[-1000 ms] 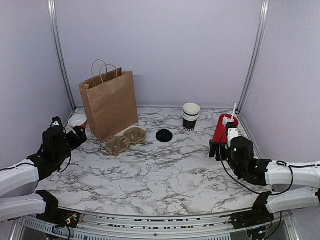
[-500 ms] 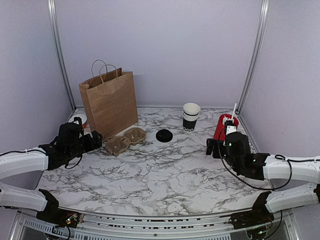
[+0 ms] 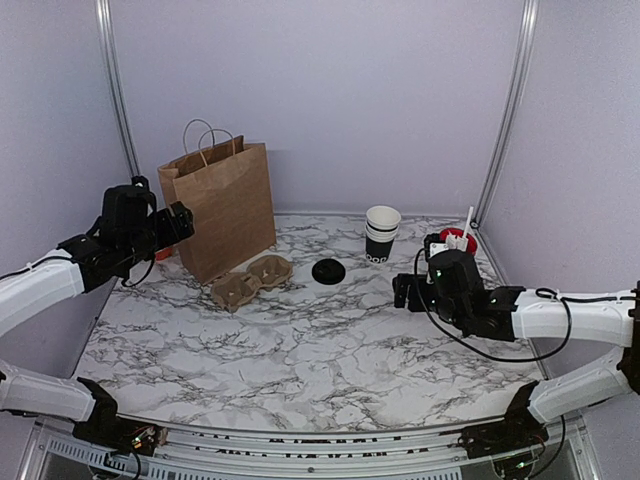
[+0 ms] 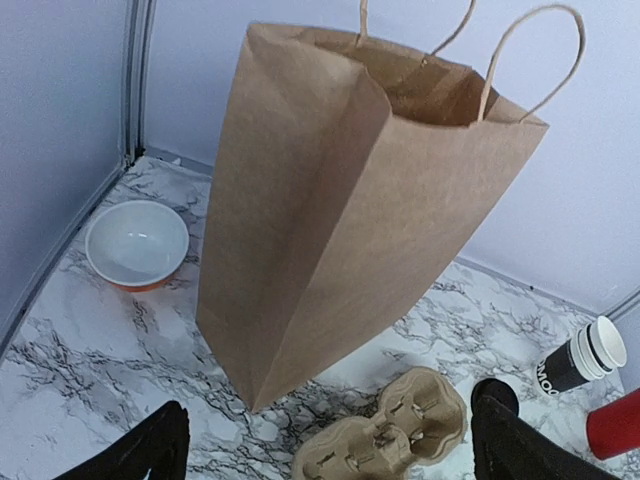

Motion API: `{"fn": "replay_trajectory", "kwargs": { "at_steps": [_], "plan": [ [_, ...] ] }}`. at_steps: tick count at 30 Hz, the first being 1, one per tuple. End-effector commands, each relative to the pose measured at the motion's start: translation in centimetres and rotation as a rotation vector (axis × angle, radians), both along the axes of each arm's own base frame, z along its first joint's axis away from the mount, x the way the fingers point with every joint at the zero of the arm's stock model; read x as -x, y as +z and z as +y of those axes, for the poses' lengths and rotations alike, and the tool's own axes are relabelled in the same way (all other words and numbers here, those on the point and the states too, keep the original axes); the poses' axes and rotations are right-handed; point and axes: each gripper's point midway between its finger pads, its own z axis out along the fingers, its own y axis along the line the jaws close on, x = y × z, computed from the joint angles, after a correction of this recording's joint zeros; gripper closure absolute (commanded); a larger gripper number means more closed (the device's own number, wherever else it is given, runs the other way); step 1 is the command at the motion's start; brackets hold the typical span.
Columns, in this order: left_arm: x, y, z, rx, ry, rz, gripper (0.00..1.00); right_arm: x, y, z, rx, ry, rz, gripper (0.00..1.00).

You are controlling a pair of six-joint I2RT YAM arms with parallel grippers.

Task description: Pack the takeout coffee

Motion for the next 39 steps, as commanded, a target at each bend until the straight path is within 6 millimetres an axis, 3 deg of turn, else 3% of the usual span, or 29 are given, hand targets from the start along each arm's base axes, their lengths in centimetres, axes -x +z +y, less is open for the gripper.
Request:
{"fn": "replay_trajectory", "kwargs": {
  "at_steps": [1,6,11,17,20,22,27,30,34,35,39],
  "plan": [
    [0.3,4.2,3.5,-0.029,0.078,-0.020,0.01,-0.2,2.8,1.2,-0.022,0.042,-0.034,0.00],
    [-0.2,7.2,5.5,-0.005,0.099,-0.042,0.01,-0.2,3.1,1.5,-0.022,0.056,-0.029,0.00],
    [-0.5,7.8,4.7,0.013,0.053,-0.037,0.01,-0.6,3.9,1.9,-0.016,0.057,-0.021,0.00],
    [-0.4,6.7,4.2,0.046,0.032,-0.013,0.01,-5.2,8.7,3.1,0.103,0.027,-0.050,0.00],
    [-0.1,6.5,3.2,0.063,-0.026,-0.005,0.01,-8.4,9.6,2.7,0.132,0.040,-0.016,0.02],
    [0.3,5.5,1.9,0.110,-0.087,0.019,0.01,-10.3,9.4,2.8,0.132,0.069,0.011,0.03],
    [1.8,-0.8,-1.7,0.119,-0.210,0.132,0.01,-14.2,9.2,4.2,0.180,0.108,0.051,0.09],
    [2.5,-3.5,-2.8,0.144,-0.246,0.176,0.01,-15.9,8.6,5.3,0.195,0.132,0.072,0.13],
    [2.8,-5.1,-3.4,0.149,-0.272,0.200,0.01,-18.2,7.1,6.0,0.236,0.124,0.115,0.24],
    [2.8,-5.2,-3.4,0.143,-0.276,0.200,0.01,-19.0,7.5,6.2,0.239,0.118,0.110,0.26],
    [2.7,-5.0,-3.4,0.111,-0.293,0.187,0.01,-20.6,5.7,6.9,0.274,0.115,0.141,0.38]
  ]
}}
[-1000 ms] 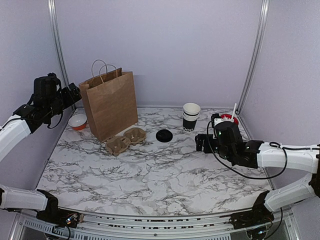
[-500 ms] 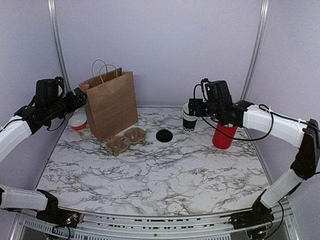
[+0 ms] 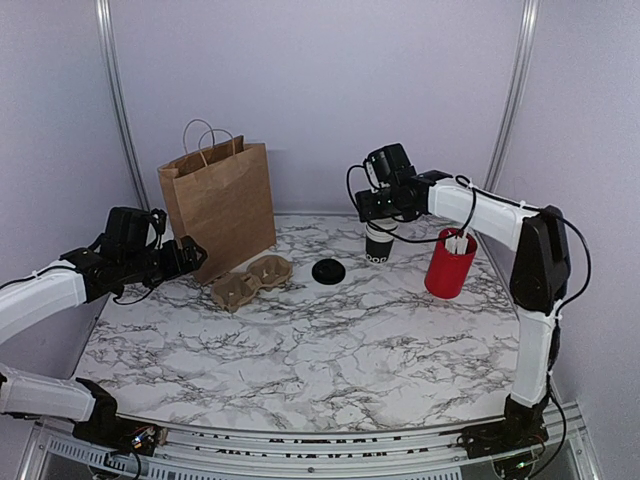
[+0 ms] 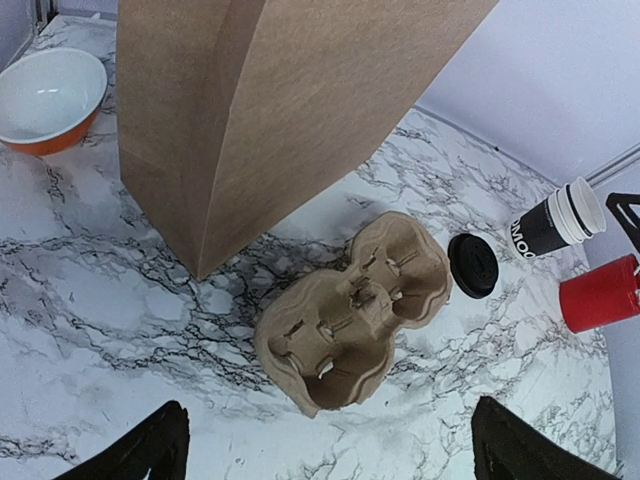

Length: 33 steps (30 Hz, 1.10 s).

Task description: Pack the takeout coffee

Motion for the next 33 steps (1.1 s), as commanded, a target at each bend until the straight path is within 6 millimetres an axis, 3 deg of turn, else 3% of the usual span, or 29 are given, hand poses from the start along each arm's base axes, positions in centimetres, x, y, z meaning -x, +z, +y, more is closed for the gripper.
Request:
{"fn": "replay_trajectory", "kwargs": {
  "at_steps": [1,6,12,17,33],
  "plan": [
    [-0.7,1.7,-0.6,0.007,-0.034,-0.074,0.01,-1.3,-0.6,0.1,0.049,-0.004,0.033,0.40],
    [-0.6,1.9,-0.8,0.017,-0.044,-0.079,0.01,-1.6,-1.2,0.1,0.055,-0.016,0.059,0.51],
    [-0.4,2.3,-1.0,0.032,-0.055,-0.094,0.01,-1.5,-1.7,0.1,0.059,-0.014,0.074,0.55],
    [-0.2,2.8,-1.1,0.041,-0.065,-0.105,0.01,-2.0,-2.4,0.1,0.048,-0.005,0.084,0.65],
    [-0.4,2.8,-1.8,0.066,-0.090,-0.100,0.01,-3.0,-3.5,-0.2,0.078,-0.014,0.095,0.78]
  ]
}}
